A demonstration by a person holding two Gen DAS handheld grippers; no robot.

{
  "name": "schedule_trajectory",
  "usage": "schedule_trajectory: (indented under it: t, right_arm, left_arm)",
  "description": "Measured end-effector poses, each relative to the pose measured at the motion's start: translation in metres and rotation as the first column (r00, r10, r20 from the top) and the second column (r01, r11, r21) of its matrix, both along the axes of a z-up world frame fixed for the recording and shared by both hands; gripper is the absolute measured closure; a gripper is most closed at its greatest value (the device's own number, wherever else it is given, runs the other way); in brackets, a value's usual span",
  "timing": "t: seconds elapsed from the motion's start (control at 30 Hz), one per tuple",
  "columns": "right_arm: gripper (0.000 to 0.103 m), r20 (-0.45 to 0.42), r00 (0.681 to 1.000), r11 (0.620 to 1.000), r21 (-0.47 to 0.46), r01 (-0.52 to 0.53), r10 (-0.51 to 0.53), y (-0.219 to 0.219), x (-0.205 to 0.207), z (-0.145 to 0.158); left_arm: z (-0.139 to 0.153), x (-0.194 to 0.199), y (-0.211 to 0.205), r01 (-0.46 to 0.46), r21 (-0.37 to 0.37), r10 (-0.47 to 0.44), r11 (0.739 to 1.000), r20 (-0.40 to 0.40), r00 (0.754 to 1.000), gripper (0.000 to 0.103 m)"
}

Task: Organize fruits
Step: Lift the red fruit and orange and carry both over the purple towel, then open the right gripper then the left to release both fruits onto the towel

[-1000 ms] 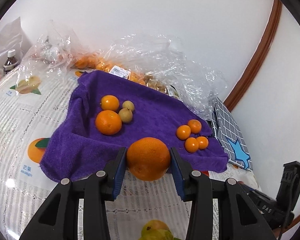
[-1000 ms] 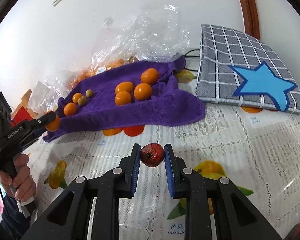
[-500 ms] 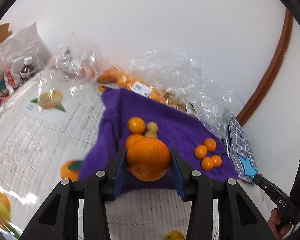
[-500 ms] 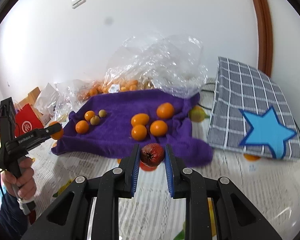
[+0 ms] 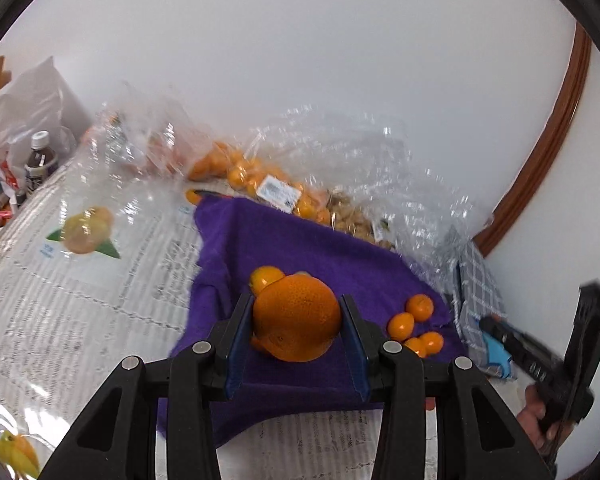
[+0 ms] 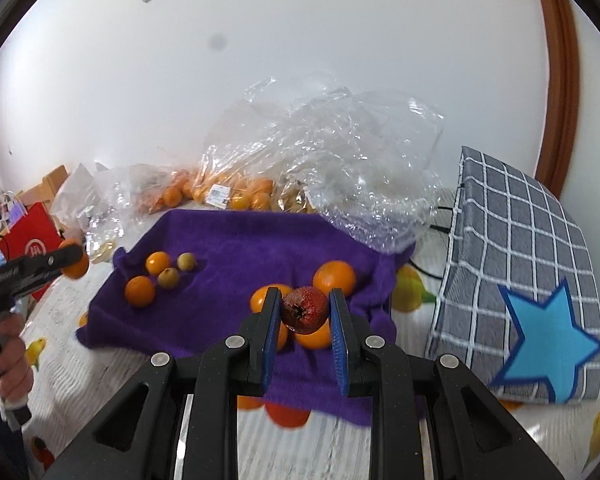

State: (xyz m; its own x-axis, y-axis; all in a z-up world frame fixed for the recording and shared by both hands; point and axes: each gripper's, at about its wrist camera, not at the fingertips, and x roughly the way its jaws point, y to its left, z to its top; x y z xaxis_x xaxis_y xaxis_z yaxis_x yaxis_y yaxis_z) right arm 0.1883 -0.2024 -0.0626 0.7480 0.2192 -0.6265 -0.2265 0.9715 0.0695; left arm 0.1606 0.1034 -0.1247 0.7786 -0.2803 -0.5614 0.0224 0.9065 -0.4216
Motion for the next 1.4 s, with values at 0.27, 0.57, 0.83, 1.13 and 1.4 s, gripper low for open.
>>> schedule_trajectory:
  t: [0.27,0.57,0.83,1.13,1.4]
  right_arm:
    - [0.079,-0.11,0.994,1.0,0.023,0.018,-0.016,0.0,0.047,-0.035]
    - [0.079,-0.165,0.985,0.997,0.048,0.06,-0.051,-0.008,0.065,-0.058]
    - [0.066,-0.138,0.988,0.997,0.029,0.074,-0.07,-0.012,0.057,-0.06]
    - [0.052,-0.089,0.993,0.995,0.046,0.086,-0.082,-0.022,0.039,-0.048]
    - [0.051,-0.078,0.99,0.99,0.069,0.12,-0.114,-0.035,0.037,-0.044]
  left_arm:
    - [-0.02,0.024,-0.02,0.053,-0.01,-0.053,0.999,-0.012,0.999,0.063]
    - [-0.036,0.031,-0.017,0.092,-0.085,-0.095,0.992,-0.031,0.995,0.063]
    - [-0.038,0.035,-0.035,0.161,-0.042,-0.163,0.986,-0.064,0.984,0.063]
    - [-0.041,0.032,-0.062,0.205,0.082,-0.198,0.975,-0.08,0.977,0.063]
    - [-0.042,0.031,-0.07,0.205,0.135,-0.197,0.969,-0.071,0.978,0.063]
